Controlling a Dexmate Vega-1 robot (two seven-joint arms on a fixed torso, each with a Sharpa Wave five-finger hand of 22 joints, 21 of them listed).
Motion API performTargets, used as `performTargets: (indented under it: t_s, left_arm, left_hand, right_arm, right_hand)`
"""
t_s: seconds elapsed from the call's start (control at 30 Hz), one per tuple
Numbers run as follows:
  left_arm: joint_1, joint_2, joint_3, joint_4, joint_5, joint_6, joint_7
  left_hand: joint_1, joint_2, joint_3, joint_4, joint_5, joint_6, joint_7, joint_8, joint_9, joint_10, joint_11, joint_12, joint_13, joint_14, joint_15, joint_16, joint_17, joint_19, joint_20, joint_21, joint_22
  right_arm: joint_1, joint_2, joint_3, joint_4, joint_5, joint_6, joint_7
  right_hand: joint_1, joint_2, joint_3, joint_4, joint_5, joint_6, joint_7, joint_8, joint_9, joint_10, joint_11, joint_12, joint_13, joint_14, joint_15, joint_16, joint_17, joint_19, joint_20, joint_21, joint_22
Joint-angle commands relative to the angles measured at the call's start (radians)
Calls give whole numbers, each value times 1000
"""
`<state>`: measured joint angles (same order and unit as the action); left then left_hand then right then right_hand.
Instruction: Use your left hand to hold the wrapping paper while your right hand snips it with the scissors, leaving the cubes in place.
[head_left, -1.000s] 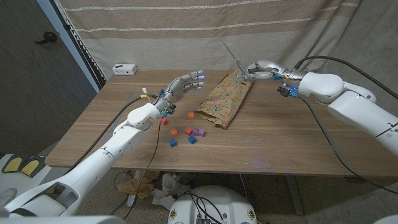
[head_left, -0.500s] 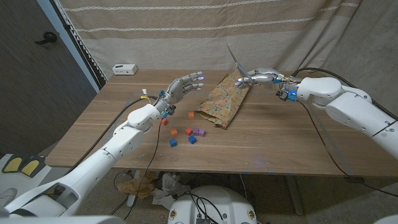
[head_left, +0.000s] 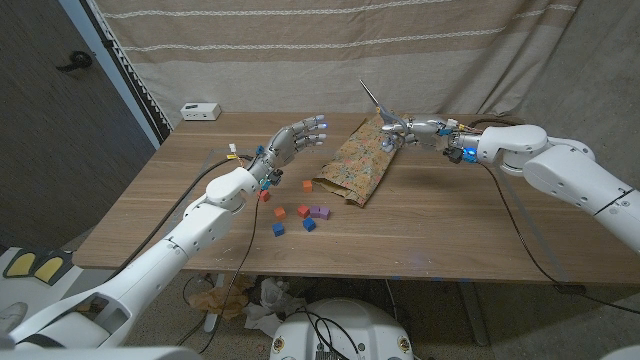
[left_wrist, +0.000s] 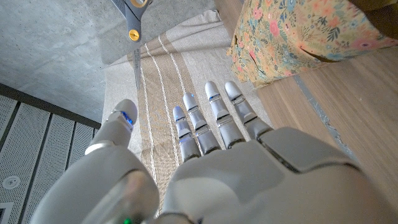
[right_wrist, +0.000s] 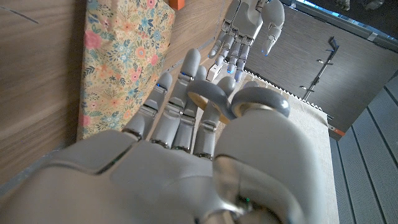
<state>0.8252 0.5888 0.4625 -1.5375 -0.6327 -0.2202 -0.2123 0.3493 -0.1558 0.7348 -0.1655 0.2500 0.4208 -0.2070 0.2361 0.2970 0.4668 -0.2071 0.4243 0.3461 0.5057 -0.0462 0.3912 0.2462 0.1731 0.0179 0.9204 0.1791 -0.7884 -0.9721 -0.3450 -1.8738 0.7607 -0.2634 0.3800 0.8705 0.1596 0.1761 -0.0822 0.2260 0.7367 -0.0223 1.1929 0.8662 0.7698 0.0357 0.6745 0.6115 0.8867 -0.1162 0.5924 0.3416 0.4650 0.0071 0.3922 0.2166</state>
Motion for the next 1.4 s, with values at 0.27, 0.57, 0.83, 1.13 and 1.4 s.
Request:
performTargets:
  t_s: [0.27, 0.57, 0.83, 1.13, 1.4]
  left_arm:
    - [-2, -6, 2, 10, -5, 1, -5]
    - [3, -1, 1, 1, -6, 6, -2]
    - [15, 7, -2, -17, -4, 11, 11]
    - [23, 8, -4, -25, -2, 10, 20]
    - [24, 12, -4, -33, 3, 10, 24]
  left_hand:
    - [15, 3, 14, 1, -3, 1, -7, 0, 1, 2, -2, -5, 4, 4, -153, -7, -1, 10, -5, -5, 6]
    - [23, 7, 21, 0, -4, 0, -11, 0, 0, 5, -4, -7, 5, 7, -154, -8, -2, 14, -5, -7, 6]
    - [32, 10, 30, -1, -5, -1, -13, 0, -2, 11, -5, -7, 7, 12, -155, -8, -3, 16, -6, -10, 7]
    - [39, 13, 38, -1, -7, 0, -14, 0, -4, 16, -6, -7, 9, 16, -157, -9, -3, 20, -6, -12, 7]
    - [43, 14, 44, 0, -9, 3, -14, 1, -6, 22, -6, -7, 12, 21, -158, -9, -3, 24, -7, -15, 7]
  right_arm:
    - [-20, 7, 23, -6, 174, -117, -69]
    - [-46, -1, 41, -16, 216, -123, -88]
    - [-58, -3, 44, -12, 231, -107, -73]
    - [-55, -1, 37, -5, 231, -95, -54]
    - [-51, 1, 34, 7, 235, -83, -31]
  right_hand:
    - [52, 16, -5, -12, 6, -7, -19, 16, 4, 114, -154, 250, 243, 113, -110, 90, 54, 49, -38, 48, 20]
    - [60, 13, -20, -11, 1, -38, -16, 16, 15, 88, -159, 372, 444, 110, -107, 168, 112, 50, -31, 79, 39]
    - [43, -12, -49, -8, 8, -41, -24, 27, 28, 81, -160, 395, 486, 87, -105, 199, 126, 42, -26, 88, 42]
    - [-53, -83, -139, 18, 32, -80, -14, 35, 54, 46, -145, 375, 472, 36, -99, 231, 132, 13, -2, 80, 34]
    - [-114, -99, -178, 41, 51, -115, 5, 28, 58, 14, -126, 359, 458, -19, -98, 210, 114, -3, 19, 71, 26]
